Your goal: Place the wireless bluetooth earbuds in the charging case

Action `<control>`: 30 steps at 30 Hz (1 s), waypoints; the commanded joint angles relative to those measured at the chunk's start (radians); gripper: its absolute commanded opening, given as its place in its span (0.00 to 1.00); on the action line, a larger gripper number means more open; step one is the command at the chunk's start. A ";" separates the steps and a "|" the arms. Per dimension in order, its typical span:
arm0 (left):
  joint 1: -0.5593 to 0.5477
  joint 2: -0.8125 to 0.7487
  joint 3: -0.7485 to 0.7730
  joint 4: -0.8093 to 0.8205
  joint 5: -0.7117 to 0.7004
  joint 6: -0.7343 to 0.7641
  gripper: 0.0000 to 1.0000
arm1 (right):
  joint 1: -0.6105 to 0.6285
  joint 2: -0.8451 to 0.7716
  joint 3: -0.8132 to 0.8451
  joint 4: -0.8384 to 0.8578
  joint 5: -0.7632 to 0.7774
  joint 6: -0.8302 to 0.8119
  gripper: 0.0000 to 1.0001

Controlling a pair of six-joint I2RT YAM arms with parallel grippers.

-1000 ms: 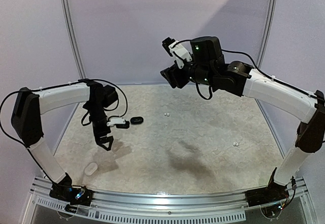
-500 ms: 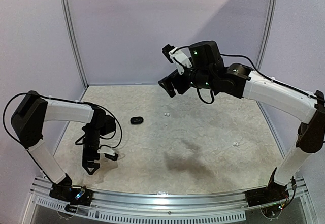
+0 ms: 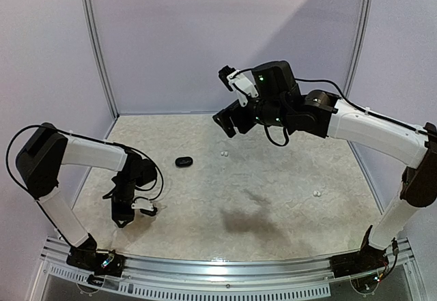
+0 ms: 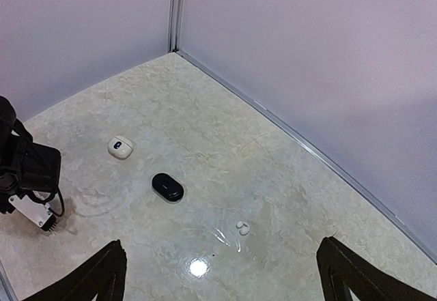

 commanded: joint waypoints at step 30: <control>-0.176 -0.369 0.194 1.395 0.080 0.587 0.00 | -0.058 0.099 0.212 -0.068 -0.343 0.399 0.76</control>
